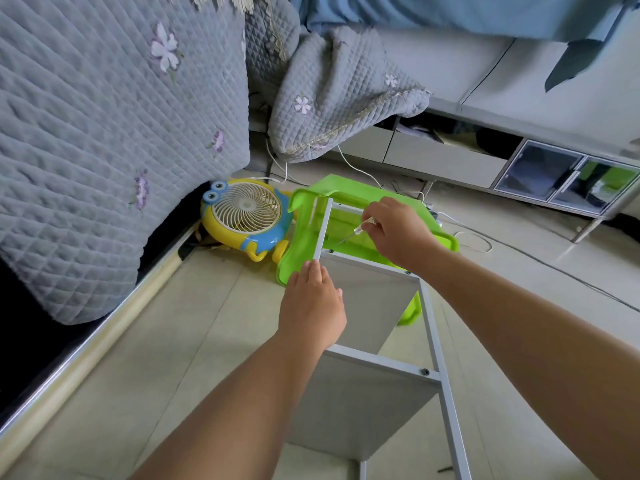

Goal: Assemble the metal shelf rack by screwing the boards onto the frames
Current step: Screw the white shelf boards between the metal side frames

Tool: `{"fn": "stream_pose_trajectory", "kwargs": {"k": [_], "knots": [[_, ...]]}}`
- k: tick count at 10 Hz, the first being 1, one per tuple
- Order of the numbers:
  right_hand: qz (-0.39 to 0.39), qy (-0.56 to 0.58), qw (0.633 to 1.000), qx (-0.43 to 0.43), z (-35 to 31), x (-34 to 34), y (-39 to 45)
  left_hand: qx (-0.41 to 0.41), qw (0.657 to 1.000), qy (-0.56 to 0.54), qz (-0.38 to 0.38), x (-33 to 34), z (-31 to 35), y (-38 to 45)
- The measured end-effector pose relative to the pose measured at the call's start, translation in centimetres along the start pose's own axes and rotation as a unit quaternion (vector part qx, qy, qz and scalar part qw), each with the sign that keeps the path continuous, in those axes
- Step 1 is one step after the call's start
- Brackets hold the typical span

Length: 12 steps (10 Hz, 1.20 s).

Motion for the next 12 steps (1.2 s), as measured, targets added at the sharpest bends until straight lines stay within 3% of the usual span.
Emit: {"fn": "stream_pose_trajectory", "kwargs": {"k": [7,12], "knots": [[0.011,0.013,1.0,-0.004,0.25,-0.01,0.45,0.0,1.0,-0.006,-0.011,0.18,-0.12,0.03],[-0.023,-0.012,1.0,-0.008,-0.28,0.37,0.72,0.0,1.0,-0.01,-0.016,0.07,-0.07,-0.2]]}}
Point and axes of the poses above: each hand's wrist, its own y-axis towards the middle knuckle, its own x-axis out of the palm, z = x × y, the point moved 5 cm from there along y, towards the middle knuckle, and after that the axes turned 11 degrees about x, right-handed, at the moved point
